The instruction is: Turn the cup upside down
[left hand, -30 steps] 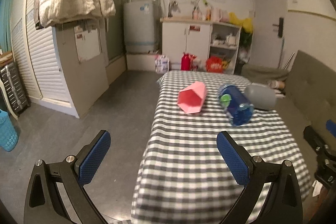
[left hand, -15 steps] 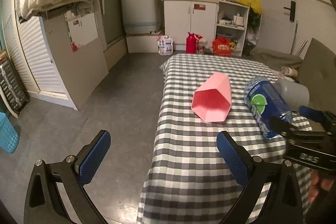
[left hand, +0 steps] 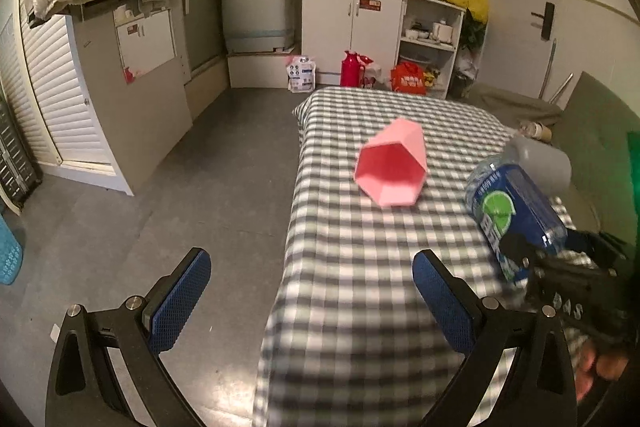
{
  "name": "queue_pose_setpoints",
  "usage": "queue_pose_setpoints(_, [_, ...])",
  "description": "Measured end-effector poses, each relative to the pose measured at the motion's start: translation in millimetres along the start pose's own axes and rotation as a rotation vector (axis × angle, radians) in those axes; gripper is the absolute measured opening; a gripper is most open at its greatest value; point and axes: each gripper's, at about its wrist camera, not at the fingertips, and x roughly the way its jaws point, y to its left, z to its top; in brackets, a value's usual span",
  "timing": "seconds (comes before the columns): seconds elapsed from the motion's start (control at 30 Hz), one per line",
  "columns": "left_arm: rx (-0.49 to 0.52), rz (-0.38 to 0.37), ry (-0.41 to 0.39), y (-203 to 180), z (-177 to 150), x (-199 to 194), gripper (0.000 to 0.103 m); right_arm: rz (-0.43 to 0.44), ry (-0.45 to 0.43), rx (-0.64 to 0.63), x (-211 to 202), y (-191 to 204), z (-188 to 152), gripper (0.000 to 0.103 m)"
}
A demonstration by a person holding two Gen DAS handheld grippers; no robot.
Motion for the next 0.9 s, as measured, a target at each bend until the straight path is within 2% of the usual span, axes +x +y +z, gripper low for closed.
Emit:
queue_pose_setpoints(0.33, [-0.001, -0.018, 0.049, 5, -39, -52, 0.103, 0.018, 0.039, 0.032, -81, 35, -101, 0.071])
queue_pose_setpoints(0.5, [0.0, -0.015, 0.069, 3, -39, -70, 0.103, 0.072, 0.06, 0.053, -91, 33, -97, 0.073])
queue_pose_setpoints(0.6, [0.027, 0.0, 0.065, -1, -32, -82, 0.103, 0.101, 0.032, 0.076, -111, 25, -96, 0.089])
queue_pose_setpoints(0.7, [0.041, 0.005, 0.054, -9, -25, -89, 0.103, 0.129, 0.009, 0.08, -132, 20, -100, 0.09])
queue_pose_setpoints(0.9, [0.108, -0.051, 0.108, -56, -16, -86, 0.103, 0.024, -0.008, 0.122, -156, -36, -99, 0.09])
